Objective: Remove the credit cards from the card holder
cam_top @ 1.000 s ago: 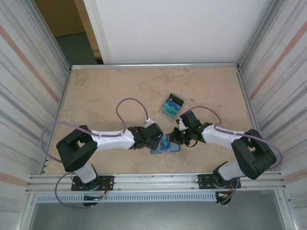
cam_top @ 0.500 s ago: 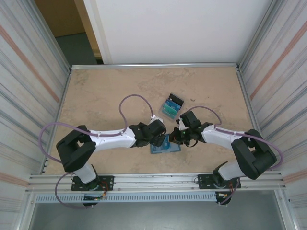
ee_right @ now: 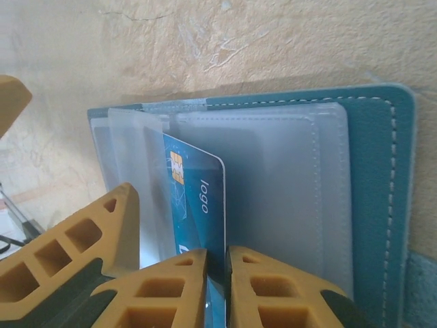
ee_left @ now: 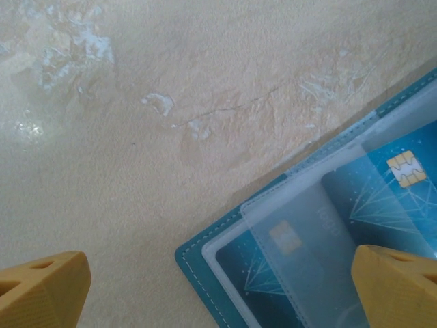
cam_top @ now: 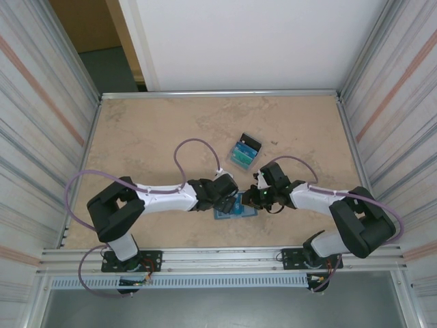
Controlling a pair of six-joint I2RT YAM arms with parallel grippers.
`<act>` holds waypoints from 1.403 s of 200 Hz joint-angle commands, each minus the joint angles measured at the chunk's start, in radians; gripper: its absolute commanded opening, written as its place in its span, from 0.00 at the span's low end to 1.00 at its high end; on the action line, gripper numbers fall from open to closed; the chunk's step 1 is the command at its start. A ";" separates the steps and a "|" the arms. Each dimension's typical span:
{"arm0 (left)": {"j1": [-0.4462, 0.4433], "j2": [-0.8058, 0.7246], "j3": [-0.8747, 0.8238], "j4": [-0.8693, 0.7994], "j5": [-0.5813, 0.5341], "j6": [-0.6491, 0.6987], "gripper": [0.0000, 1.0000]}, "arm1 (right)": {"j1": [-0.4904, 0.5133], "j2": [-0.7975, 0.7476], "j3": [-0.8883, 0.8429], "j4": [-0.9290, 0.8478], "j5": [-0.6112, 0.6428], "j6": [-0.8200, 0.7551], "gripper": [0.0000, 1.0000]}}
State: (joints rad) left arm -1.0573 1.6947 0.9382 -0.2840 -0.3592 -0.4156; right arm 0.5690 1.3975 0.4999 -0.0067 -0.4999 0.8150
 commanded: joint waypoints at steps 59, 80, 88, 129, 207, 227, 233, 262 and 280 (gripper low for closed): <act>-0.011 0.026 -0.013 -0.008 0.004 -0.025 0.99 | -0.004 -0.003 -0.046 0.184 -0.084 0.064 0.18; -0.012 0.025 -0.014 -0.006 0.005 -0.026 0.99 | 0.000 0.016 -0.049 0.191 -0.081 0.065 0.18; -0.012 0.026 -0.014 -0.005 0.005 -0.026 0.99 | 0.002 0.024 -0.049 0.192 -0.078 0.064 0.18; -0.011 0.012 -0.014 -0.013 -0.004 -0.029 0.99 | 0.008 0.039 -0.036 0.141 -0.032 0.051 0.09; -0.010 -0.024 -0.045 -0.030 -0.050 -0.032 0.99 | 0.002 -0.174 0.062 -0.225 0.145 -0.084 0.06; -0.009 -0.042 -0.047 -0.018 -0.061 -0.016 0.99 | 0.005 -0.237 0.108 -0.305 0.185 -0.143 0.06; -0.010 -0.048 -0.046 -0.015 -0.066 -0.009 0.99 | 0.004 -0.252 0.123 -0.334 0.203 -0.165 0.06; -0.006 -0.074 -0.043 -0.006 -0.104 0.009 0.99 | -0.006 -0.296 0.228 -0.449 0.301 -0.284 0.04; 0.004 -0.087 -0.045 -0.009 -0.120 0.014 0.99 | -0.019 -0.296 0.303 -0.483 0.345 -0.369 0.03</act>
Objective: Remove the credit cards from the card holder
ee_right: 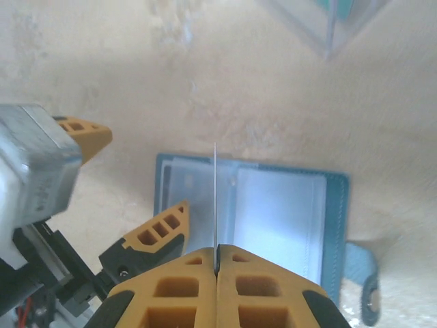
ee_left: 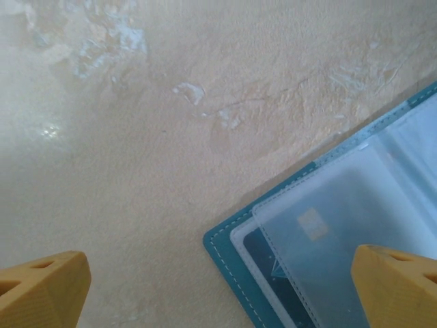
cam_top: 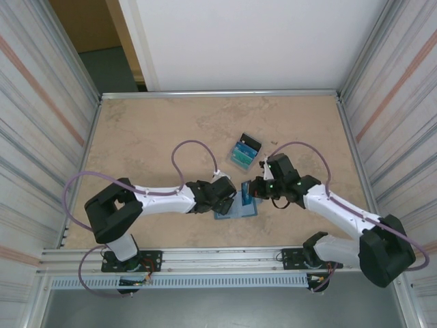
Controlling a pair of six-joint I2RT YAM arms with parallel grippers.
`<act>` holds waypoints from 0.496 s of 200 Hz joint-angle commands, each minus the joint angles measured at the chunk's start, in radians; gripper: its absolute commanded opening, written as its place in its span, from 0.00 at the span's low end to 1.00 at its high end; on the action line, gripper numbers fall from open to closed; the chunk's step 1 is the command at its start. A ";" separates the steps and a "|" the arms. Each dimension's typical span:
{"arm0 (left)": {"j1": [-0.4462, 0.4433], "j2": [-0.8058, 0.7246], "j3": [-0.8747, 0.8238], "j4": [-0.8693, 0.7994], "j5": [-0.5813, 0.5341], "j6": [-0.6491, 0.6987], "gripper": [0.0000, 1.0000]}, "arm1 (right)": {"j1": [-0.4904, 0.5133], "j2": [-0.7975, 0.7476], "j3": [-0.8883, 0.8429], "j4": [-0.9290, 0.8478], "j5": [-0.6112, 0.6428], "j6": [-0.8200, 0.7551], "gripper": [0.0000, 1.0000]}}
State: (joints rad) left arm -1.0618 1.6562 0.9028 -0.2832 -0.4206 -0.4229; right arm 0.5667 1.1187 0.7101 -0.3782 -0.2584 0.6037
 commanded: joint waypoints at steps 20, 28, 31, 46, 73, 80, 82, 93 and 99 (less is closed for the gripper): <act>0.023 -0.070 -0.015 -0.009 -0.076 0.027 0.99 | -0.045 0.015 0.183 -0.124 0.120 -0.268 0.03; 0.028 -0.083 -0.017 -0.005 -0.082 0.031 0.99 | -0.057 0.039 0.222 -0.130 0.128 -0.312 0.03; 0.030 -0.088 -0.018 -0.004 -0.084 0.032 0.99 | -0.062 0.048 0.240 -0.133 0.133 -0.329 0.03; 0.042 -0.118 -0.028 0.012 -0.091 0.038 0.99 | -0.079 0.104 0.311 -0.148 0.159 -0.410 0.02; 0.062 -0.184 -0.058 0.047 -0.090 0.040 0.99 | -0.105 0.220 0.432 -0.165 0.170 -0.552 0.01; 0.066 -0.202 -0.066 0.059 -0.087 0.044 0.99 | -0.108 0.252 0.456 -0.167 0.176 -0.585 0.01; 0.067 -0.206 -0.070 0.063 -0.086 0.044 0.99 | -0.109 0.260 0.464 -0.168 0.177 -0.593 0.01; 0.072 -0.233 -0.085 0.075 -0.086 0.044 0.99 | -0.115 0.306 0.505 -0.172 0.183 -0.641 0.01; 0.074 -0.247 -0.093 0.080 -0.086 0.044 0.99 | -0.116 0.334 0.524 -0.174 0.192 -0.664 0.01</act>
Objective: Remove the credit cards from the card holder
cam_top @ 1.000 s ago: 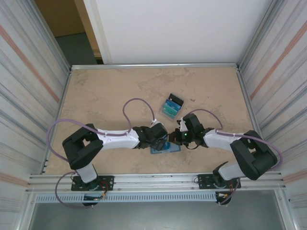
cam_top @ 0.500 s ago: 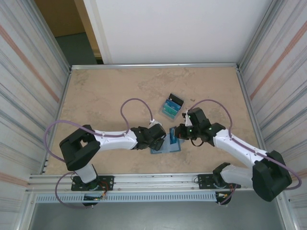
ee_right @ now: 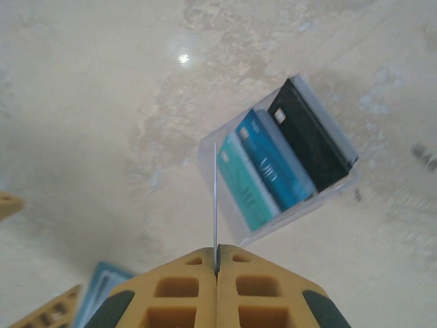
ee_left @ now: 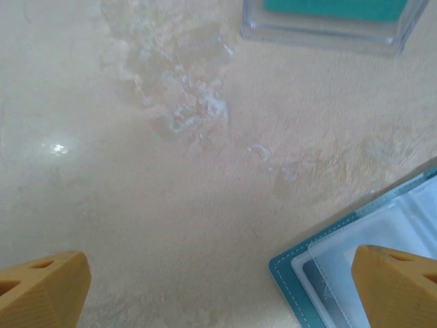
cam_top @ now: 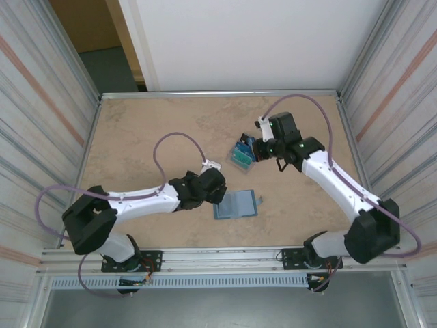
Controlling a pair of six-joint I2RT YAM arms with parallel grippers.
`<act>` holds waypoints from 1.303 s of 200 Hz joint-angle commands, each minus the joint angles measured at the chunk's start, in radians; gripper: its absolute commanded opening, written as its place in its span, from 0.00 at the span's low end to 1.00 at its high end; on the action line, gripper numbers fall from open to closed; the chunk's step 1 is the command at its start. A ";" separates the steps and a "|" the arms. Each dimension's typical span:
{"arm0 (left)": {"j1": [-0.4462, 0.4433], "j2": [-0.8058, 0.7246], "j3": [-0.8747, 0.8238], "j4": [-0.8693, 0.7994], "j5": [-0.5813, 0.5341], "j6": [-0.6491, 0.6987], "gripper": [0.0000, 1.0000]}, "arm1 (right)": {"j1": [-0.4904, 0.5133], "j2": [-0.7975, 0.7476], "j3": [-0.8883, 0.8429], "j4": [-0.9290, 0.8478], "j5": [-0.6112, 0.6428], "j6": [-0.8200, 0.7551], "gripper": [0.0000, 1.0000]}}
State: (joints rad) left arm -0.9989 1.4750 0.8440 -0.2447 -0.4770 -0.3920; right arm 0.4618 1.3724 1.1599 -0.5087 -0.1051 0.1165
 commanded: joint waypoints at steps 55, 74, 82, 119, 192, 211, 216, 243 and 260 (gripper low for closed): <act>0.026 -0.173 -0.102 0.056 -0.029 -0.027 0.99 | -0.019 0.249 0.179 -0.028 0.059 -0.340 0.01; 0.031 -0.203 -0.125 0.059 -0.028 -0.042 0.99 | -0.020 0.295 0.204 -0.030 0.055 -0.373 0.01; 0.033 -0.213 -0.135 0.058 -0.029 -0.051 0.99 | -0.021 0.314 0.215 -0.030 0.056 -0.384 0.01; 0.041 -0.232 -0.153 0.043 -0.034 -0.077 0.99 | -0.023 0.398 0.268 -0.042 0.049 -0.416 0.01; 0.055 -0.250 -0.156 0.014 -0.043 -0.091 0.99 | -0.028 0.501 0.323 -0.075 0.030 -0.462 0.01; 0.061 -0.249 -0.159 0.013 -0.040 -0.096 0.99 | -0.029 0.527 0.336 -0.091 0.035 -0.468 0.02; 0.063 -0.248 -0.160 0.014 -0.038 -0.097 0.99 | -0.029 0.531 0.340 -0.095 0.036 -0.468 0.03; 0.067 -0.248 -0.160 0.011 -0.035 -0.101 0.99 | -0.028 0.555 0.353 -0.118 0.038 -0.469 0.08; 0.069 -0.250 -0.159 0.007 -0.034 -0.100 0.99 | -0.029 0.557 0.357 -0.123 0.045 -0.468 0.15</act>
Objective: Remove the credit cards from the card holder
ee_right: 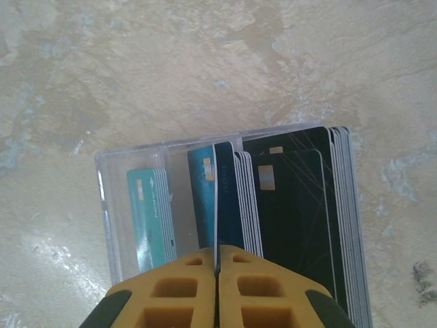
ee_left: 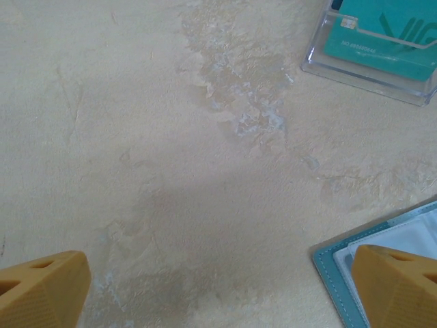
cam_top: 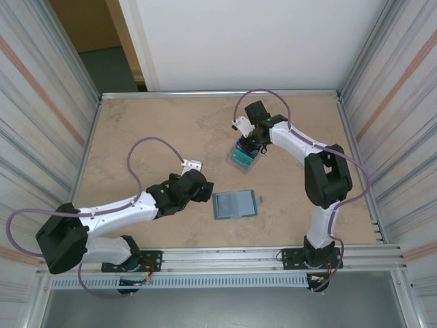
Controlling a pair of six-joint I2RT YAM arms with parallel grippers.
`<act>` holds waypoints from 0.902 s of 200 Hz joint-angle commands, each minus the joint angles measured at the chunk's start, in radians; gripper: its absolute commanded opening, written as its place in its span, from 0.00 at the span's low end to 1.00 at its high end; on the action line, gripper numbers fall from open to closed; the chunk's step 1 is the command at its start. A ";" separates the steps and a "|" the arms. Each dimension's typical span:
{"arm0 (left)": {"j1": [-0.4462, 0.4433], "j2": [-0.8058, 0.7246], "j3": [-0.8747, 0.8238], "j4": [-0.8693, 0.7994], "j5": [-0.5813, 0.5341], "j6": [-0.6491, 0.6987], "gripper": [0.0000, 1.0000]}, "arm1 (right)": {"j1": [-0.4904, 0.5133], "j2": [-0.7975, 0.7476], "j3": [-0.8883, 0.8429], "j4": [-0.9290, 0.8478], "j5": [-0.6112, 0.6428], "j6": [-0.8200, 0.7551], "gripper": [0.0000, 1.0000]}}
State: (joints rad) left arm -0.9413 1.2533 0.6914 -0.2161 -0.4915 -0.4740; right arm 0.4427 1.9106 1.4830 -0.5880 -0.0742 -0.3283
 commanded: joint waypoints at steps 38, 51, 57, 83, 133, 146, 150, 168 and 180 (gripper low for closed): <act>0.015 -0.035 -0.007 -0.024 -0.016 -0.017 0.99 | -0.011 -0.007 0.031 -0.044 0.018 -0.013 0.22; 0.016 -0.038 -0.006 -0.024 -0.015 -0.017 0.99 | -0.010 -0.022 0.028 -0.043 0.018 -0.006 0.23; 0.015 -0.038 -0.007 -0.025 -0.018 -0.018 0.99 | -0.009 -0.031 0.025 -0.041 0.020 0.002 0.23; 0.016 -0.047 -0.007 -0.026 -0.025 -0.027 0.99 | -0.008 -0.088 -0.002 -0.017 0.051 0.077 0.23; 0.053 -0.092 -0.036 -0.027 -0.049 -0.127 0.99 | 0.016 -0.209 -0.099 -0.035 0.176 0.463 0.24; 0.070 -0.114 -0.051 -0.020 -0.051 -0.145 0.99 | 0.051 -0.264 -0.168 -0.015 0.176 0.539 0.25; 0.074 -0.123 -0.056 -0.015 -0.050 -0.148 0.99 | 0.065 -0.277 -0.181 -0.016 0.177 0.559 0.25; 0.089 -0.153 -0.072 -0.003 -0.053 -0.155 0.99 | 0.135 -0.325 -0.236 -0.039 0.214 0.654 0.25; 0.100 -0.167 -0.080 0.000 -0.058 -0.156 0.99 | 0.192 -0.347 -0.264 -0.060 0.243 0.723 0.26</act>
State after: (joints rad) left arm -0.8597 1.1297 0.6338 -0.2276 -0.5072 -0.5858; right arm 0.5388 1.6192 1.2682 -0.6010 0.1066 0.1844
